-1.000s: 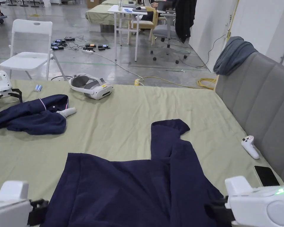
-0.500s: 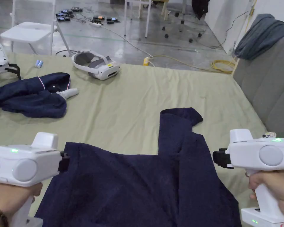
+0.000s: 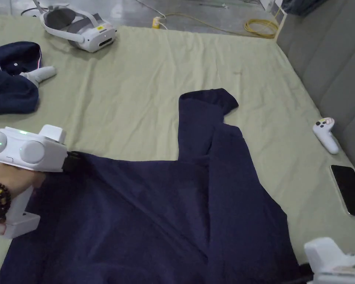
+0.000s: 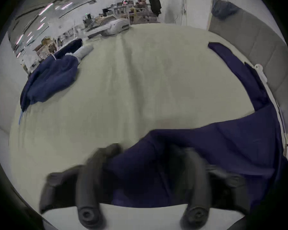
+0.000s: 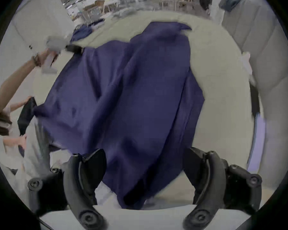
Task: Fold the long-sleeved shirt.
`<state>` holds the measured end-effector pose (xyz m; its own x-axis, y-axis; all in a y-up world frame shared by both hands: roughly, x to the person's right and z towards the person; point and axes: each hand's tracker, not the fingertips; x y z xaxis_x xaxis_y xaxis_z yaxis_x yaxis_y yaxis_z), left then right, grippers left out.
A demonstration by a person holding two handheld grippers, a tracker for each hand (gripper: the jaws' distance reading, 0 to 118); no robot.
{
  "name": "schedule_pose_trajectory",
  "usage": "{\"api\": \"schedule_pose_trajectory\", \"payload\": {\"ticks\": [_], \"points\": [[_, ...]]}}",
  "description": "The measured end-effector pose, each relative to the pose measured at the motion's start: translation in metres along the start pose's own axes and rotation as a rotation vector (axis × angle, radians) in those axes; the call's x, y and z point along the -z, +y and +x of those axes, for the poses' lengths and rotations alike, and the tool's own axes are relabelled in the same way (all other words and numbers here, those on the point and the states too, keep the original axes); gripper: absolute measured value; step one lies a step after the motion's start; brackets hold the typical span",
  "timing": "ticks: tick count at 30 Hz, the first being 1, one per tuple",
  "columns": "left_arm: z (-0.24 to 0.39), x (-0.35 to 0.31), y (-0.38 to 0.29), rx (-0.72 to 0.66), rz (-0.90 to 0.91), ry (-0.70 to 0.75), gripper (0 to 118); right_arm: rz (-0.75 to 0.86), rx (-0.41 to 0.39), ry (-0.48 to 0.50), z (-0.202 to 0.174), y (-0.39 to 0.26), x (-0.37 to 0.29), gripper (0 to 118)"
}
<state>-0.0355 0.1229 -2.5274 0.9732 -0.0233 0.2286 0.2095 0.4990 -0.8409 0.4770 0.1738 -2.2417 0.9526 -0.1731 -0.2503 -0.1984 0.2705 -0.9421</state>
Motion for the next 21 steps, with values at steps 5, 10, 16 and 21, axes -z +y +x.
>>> {"api": "schedule_pose_trajectory", "payload": {"ticks": [5, 10, 16, 21], "points": [[0.015, -0.022, -0.003, 0.074, -0.003, 0.02, 10, -0.14, 0.051, 0.033, -0.013, -0.058, 0.036, 57], [-0.001, -0.044, 0.008, -0.024, 0.032, -0.018, 10, 0.046, -0.009, -0.067, -0.014, -0.051, 0.017, 7], [-0.022, -0.131, 0.039, -0.04, 0.198, -0.028, 10, 0.34, -0.094, -0.067, -0.016, 0.02, -0.085, 7], [-0.044, -0.236, 0.097, -0.056, 0.404, 0.031, 9, 0.632, -0.218, -0.18, -0.016, 0.115, -0.193, 7]]}}
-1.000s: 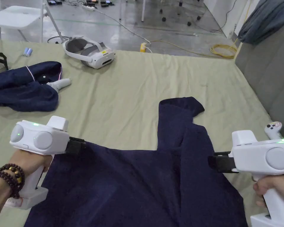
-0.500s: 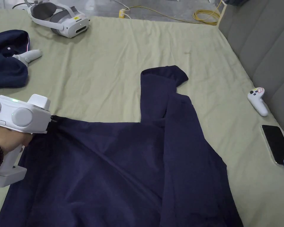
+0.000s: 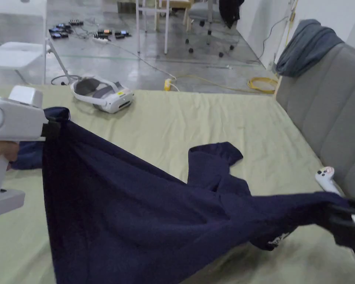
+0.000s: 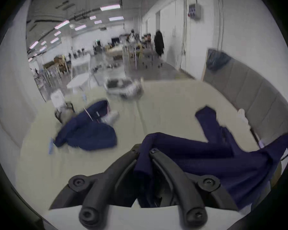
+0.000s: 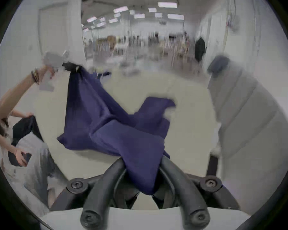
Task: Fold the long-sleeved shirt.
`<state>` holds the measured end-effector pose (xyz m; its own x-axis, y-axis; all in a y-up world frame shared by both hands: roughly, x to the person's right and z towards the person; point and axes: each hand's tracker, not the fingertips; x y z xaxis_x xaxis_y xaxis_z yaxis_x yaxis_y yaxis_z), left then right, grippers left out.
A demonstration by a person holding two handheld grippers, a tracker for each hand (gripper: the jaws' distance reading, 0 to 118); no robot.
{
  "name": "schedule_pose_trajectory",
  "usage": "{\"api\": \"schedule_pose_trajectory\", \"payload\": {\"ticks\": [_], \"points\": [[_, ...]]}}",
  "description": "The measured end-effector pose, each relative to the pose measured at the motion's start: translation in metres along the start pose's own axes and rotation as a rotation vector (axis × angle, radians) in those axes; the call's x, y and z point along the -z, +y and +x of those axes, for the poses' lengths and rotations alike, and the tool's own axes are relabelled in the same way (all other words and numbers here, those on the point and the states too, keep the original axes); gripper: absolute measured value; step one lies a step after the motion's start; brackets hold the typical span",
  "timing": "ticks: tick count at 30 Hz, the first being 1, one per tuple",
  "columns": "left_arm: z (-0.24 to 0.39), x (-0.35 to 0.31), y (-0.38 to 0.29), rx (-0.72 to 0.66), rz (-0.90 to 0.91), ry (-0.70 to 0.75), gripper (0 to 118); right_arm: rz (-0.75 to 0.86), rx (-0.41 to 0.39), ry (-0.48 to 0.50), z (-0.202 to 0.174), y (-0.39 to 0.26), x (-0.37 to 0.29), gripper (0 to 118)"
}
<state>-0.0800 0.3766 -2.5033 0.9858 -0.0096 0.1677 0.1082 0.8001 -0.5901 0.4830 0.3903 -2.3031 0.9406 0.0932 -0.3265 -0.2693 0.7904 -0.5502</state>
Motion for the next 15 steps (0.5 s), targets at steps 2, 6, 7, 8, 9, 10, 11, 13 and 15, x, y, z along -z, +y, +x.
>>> {"api": "schedule_pose_trajectory", "payload": {"ticks": [2, 6, 7, 8, 9, 10, 11, 13, 15], "points": [[-0.01, -0.029, 0.051, -0.009, 0.085, 0.031, 9, 0.085, -0.023, -0.055, 0.025, 0.056, -0.003, 7], [-0.018, -0.074, 0.151, 0.004, 0.221, 0.12, 9, 0.198, 0.024, -0.219, 0.073, 0.173, -0.006, 7], [-0.019, -0.083, 0.175, -0.011, 0.246, 0.137, 9, 0.214, 0.049, -0.235, 0.085, 0.204, -0.005, 7], [-0.018, -0.091, 0.194, -0.025, 0.267, 0.149, 9, 0.228, 0.075, -0.246, 0.094, 0.229, -0.004, 7], [-0.018, -0.1, 0.216, -0.035, 0.292, 0.163, 9, 0.253, 0.099, -0.272, 0.1, 0.257, -0.003, 7], [-0.017, -0.107, 0.235, -0.044, 0.318, 0.183, 9, 0.27, 0.096, -0.296, 0.106, 0.287, -0.001, 7], [-0.015, -0.114, 0.251, -0.044, 0.331, 0.201, 9, 0.28, 0.096, -0.335, 0.108, 0.305, -0.001, 7], [-0.012, -0.127, 0.283, -0.045, 0.361, 0.226, 9, 0.293, 0.108, -0.395, 0.114, 0.345, -0.002, 7], [-0.009, -0.136, 0.307, -0.05, 0.384, 0.238, 9, 0.316, 0.122, -0.394, 0.116, 0.371, -0.005, 7]]}}
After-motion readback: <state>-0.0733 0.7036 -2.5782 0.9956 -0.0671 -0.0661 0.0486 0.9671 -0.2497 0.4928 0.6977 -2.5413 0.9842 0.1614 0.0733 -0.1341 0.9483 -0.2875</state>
